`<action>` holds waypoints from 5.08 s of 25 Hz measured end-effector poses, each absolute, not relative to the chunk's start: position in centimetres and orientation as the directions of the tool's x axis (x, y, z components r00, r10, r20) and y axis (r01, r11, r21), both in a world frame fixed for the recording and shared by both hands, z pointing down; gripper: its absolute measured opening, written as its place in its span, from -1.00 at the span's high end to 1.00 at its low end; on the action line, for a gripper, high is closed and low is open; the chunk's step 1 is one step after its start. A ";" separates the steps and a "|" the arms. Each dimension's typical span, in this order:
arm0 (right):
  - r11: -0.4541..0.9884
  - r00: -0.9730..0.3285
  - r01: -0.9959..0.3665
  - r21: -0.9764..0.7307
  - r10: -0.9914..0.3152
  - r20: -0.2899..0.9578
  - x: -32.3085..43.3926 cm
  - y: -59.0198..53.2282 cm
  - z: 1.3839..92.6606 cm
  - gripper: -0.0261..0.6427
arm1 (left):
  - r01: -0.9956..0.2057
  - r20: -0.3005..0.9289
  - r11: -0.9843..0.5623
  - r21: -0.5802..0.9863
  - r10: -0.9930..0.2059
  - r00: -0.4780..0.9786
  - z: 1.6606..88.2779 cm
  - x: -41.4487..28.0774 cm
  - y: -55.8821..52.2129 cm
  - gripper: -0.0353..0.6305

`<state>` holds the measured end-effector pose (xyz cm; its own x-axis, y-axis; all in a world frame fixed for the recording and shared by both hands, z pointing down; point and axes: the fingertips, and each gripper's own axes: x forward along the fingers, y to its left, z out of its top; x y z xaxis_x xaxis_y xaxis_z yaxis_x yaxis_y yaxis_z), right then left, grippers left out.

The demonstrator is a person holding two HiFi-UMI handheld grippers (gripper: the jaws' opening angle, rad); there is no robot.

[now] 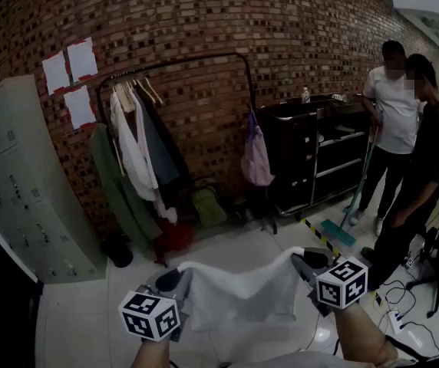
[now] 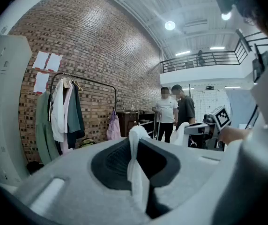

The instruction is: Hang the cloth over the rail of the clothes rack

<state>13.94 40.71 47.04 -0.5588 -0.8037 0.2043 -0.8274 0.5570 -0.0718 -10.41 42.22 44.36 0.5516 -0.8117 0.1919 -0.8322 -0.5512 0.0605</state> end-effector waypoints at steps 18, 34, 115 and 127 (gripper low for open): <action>0.557 -0.554 -0.828 -0.061 -0.797 0.241 9.7 25.0 49.2 0.85 | -0.840 0.183 -0.535 0.094 -0.820 0.542 46.5 -15.7 26.5 0.83; 0.494 -0.491 -0.868 -0.048 -0.841 0.225 2.3 -7.1 45.7 0.85 | -0.829 0.165 -0.550 0.103 -0.812 0.559 43.6 -24.9 -6.9 0.82; 0.365 -0.602 -0.782 0.506 -0.656 -0.456 13.8 -72.6 -7.7 0.85 | -0.919 -0.371 -0.097 -0.382 -0.895 0.249 -7.0 -20.6 -64.0 0.83; 0.416 -0.652 -0.635 0.651 -0.741 -0.162 12.0 -82.5 -12.7 0.84 | -0.767 -0.064 -0.018 -0.642 -0.995 0.077 -12.2 -21.7 -74.8 0.82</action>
<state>12.03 -82.51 -12.72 -0.6520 -0.7407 -0.1623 -0.6347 0.4161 0.6511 -21.73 -74.77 -12.23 0.0773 -0.9949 -0.0641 -0.7667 -0.0183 -0.6417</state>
